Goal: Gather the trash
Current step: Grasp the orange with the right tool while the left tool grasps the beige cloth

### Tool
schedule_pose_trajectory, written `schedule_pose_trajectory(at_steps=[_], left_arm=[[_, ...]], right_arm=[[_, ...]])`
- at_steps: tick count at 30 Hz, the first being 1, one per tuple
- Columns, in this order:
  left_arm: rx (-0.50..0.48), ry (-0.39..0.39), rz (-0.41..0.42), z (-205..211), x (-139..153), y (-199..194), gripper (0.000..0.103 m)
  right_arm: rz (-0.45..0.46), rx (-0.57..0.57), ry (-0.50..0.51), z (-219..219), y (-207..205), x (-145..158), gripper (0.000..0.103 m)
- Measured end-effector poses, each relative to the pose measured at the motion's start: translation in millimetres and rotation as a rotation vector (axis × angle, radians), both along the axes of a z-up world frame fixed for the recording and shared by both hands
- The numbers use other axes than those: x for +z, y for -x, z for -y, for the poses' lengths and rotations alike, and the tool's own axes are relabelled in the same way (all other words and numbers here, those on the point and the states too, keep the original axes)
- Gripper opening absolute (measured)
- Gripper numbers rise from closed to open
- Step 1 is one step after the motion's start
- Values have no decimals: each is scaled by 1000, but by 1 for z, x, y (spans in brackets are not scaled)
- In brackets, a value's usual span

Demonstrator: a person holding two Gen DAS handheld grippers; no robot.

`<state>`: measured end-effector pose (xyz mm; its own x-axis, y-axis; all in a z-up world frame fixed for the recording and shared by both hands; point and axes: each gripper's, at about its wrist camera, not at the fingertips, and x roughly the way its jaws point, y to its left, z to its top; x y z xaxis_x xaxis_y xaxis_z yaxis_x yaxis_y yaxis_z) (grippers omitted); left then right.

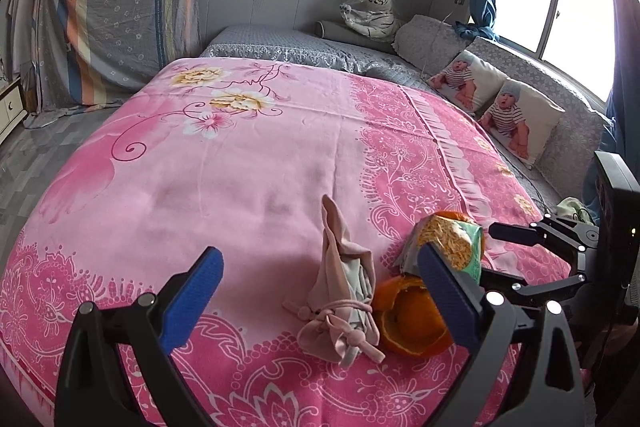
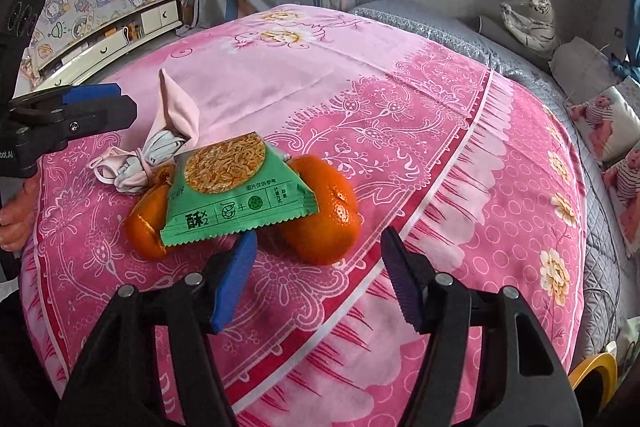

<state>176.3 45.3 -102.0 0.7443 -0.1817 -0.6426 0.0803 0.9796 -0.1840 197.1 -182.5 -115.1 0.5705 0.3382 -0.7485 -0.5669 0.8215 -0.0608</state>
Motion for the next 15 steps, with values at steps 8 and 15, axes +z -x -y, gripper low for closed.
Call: schedule_pose_trajectory(at_steps=[8, 15], left_arm=[[-12, 16, -60, 0, -9, -17, 86], [-13, 25, -143, 1, -22, -34, 61]], right_arm=[[-41, 13, -1, -5, -16, -8, 57], [-82, 21, -26, -8, -31, -11, 46]])
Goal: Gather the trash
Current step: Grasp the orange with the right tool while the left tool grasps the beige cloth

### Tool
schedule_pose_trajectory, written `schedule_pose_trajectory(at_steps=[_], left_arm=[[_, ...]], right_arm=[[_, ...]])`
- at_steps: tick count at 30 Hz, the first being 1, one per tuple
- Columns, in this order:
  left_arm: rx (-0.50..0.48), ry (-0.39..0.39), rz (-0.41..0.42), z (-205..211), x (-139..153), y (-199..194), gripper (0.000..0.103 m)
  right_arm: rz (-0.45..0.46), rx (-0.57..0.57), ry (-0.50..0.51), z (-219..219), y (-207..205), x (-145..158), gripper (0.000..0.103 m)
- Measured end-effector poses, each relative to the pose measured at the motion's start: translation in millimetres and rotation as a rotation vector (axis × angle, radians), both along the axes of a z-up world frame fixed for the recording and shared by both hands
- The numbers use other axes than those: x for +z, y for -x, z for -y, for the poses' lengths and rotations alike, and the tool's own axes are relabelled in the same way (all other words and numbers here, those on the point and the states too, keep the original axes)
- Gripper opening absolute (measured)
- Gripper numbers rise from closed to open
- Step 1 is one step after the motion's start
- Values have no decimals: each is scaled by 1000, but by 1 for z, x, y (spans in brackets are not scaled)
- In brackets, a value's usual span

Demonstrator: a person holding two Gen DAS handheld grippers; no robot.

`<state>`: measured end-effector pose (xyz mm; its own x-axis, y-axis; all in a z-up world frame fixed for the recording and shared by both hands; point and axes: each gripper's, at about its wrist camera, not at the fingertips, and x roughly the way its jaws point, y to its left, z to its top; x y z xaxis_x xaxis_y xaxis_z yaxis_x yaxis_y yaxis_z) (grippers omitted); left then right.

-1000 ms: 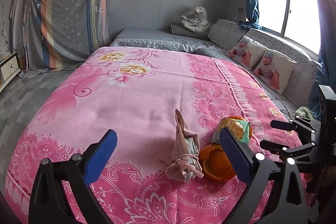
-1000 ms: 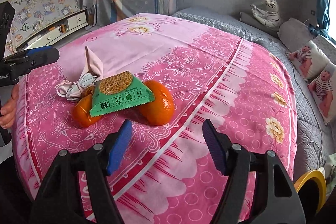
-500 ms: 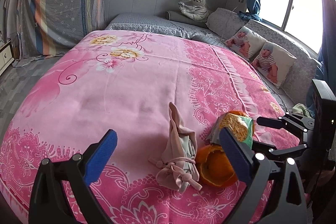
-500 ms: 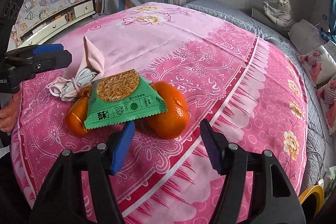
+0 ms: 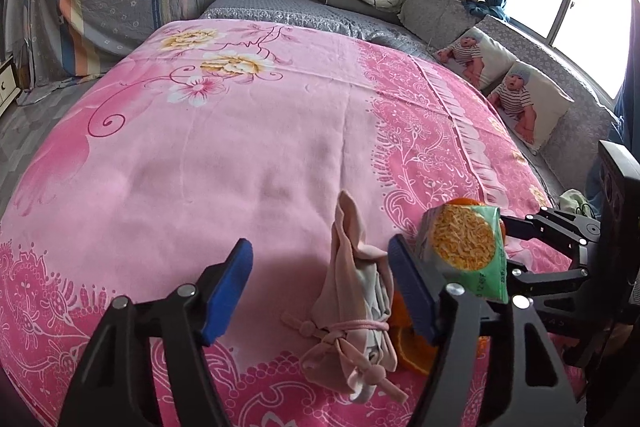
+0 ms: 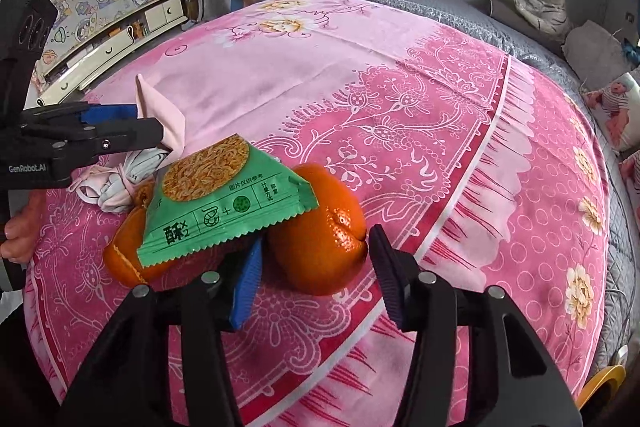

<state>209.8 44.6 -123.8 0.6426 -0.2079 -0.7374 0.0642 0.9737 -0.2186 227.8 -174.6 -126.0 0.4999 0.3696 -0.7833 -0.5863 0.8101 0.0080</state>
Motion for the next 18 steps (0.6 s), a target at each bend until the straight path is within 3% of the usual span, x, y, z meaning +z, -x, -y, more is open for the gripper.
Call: schedule_pose_trajectory(at_steps=[2, 8, 11, 18], left_arm=[[-7, 7, -28, 0, -5, -4, 44], [-8, -2, -36, -1, -5, -8, 9], [1, 2, -41, -2, -3, -10, 3], [42, 1, 10, -12, 15, -4, 3]], right_arm=[[-3, -7, -2, 0, -3, -1, 44], [-28, -49, -52, 6, -14, 1, 34], [-14, -80, -65, 11, -16, 4, 31], [37, -202, -104, 36, -21, 19, 30]])
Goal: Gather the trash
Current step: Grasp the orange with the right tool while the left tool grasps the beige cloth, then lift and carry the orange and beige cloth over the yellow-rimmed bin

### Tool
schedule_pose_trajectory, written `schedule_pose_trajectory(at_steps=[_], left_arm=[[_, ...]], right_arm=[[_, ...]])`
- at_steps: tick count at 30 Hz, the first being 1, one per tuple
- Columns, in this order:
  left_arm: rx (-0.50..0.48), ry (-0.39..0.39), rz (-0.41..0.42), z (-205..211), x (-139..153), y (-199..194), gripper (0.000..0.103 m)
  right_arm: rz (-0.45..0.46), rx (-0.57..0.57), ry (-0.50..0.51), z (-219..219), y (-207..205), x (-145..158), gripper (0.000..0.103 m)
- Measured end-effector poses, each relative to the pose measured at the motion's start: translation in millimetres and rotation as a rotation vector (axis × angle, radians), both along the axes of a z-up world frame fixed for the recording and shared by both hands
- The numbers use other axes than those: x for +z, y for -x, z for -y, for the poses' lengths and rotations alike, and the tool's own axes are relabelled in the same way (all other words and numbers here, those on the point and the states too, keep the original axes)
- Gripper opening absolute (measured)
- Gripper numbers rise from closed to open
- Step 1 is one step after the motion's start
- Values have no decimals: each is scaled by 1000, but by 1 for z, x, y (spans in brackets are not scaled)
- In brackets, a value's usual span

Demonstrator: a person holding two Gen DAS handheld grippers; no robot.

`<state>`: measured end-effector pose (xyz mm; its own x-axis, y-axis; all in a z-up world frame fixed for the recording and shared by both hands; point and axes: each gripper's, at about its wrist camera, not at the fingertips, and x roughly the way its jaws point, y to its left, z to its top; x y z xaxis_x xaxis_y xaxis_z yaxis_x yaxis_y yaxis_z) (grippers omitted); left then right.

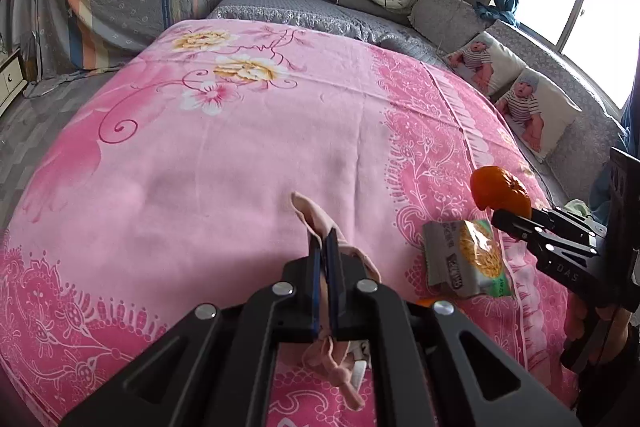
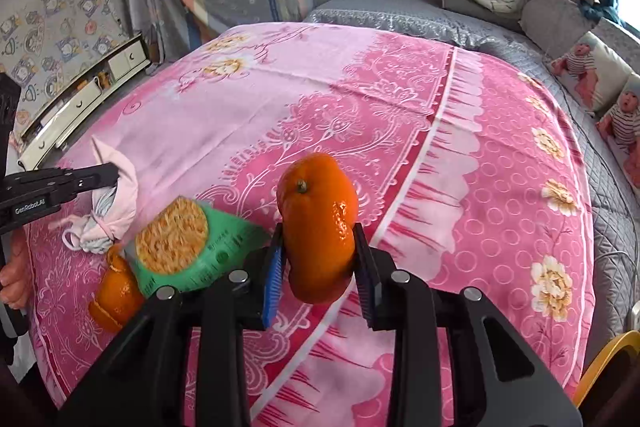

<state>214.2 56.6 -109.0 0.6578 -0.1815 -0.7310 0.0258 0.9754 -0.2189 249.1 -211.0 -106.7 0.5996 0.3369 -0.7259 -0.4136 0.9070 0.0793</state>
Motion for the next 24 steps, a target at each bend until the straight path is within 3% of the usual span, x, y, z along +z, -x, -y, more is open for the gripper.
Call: schedule_pose_trajectory(at_steps=[10, 24], left_arm=[[62, -29, 122, -16, 38, 18, 3], [57, -38, 253, -9, 84, 35, 2]], right_arm=[[123, -183, -99, 65, 11, 50, 30], [230, -349, -87, 134, 55, 81, 28]])
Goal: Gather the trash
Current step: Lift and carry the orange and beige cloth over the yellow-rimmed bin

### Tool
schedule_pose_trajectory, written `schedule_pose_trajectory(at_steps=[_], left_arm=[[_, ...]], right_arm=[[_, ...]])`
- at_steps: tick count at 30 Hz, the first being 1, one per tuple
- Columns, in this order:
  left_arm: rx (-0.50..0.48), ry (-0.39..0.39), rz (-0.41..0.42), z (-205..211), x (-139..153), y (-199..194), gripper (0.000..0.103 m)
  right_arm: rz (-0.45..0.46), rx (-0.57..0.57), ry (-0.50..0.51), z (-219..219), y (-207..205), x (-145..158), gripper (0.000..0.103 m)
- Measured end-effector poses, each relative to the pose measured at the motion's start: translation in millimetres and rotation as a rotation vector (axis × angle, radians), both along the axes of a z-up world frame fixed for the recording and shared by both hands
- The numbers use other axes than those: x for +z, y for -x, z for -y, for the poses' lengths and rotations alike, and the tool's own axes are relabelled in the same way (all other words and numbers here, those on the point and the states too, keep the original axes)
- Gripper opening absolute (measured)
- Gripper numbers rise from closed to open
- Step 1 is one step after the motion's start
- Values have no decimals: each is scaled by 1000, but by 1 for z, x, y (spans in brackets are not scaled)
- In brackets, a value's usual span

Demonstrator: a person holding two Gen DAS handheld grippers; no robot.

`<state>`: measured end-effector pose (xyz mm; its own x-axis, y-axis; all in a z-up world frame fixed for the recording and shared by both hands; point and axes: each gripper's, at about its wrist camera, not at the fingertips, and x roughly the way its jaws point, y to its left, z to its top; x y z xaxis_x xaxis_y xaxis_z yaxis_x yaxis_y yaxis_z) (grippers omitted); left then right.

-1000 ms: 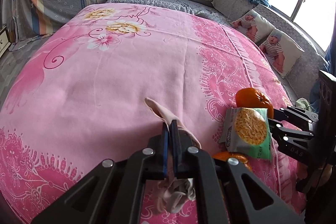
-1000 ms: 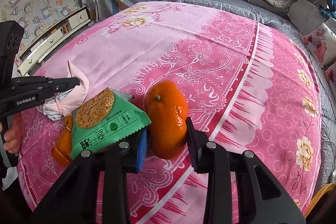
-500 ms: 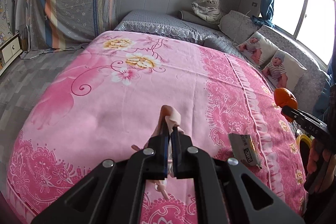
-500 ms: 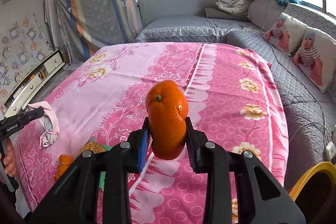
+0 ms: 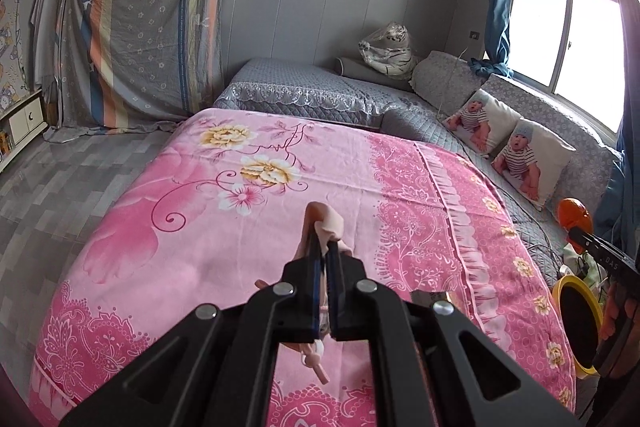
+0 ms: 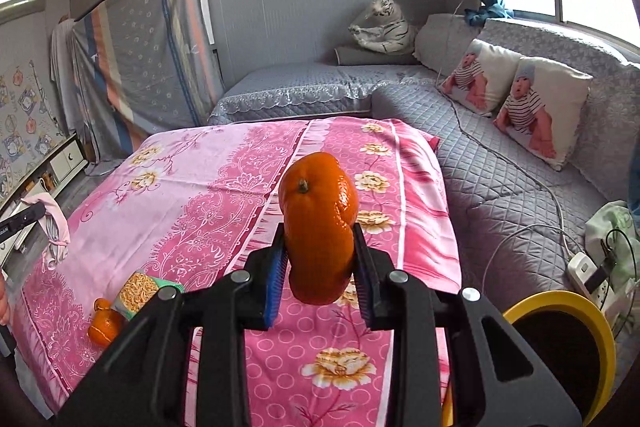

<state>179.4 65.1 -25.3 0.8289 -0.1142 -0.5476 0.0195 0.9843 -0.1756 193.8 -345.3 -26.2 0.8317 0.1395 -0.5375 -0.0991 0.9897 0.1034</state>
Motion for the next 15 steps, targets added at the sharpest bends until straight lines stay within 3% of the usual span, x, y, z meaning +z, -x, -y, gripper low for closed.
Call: schedule_pose_trajectory(at_steps=[6, 15], left_arm=[[-54, -4, 72, 27, 27, 6, 3], [-223, 6, 148, 101, 57, 9, 3]], right_arm=[[50, -54, -9, 25, 24, 15, 28], [103, -132, -15, 63, 64, 33, 28]])
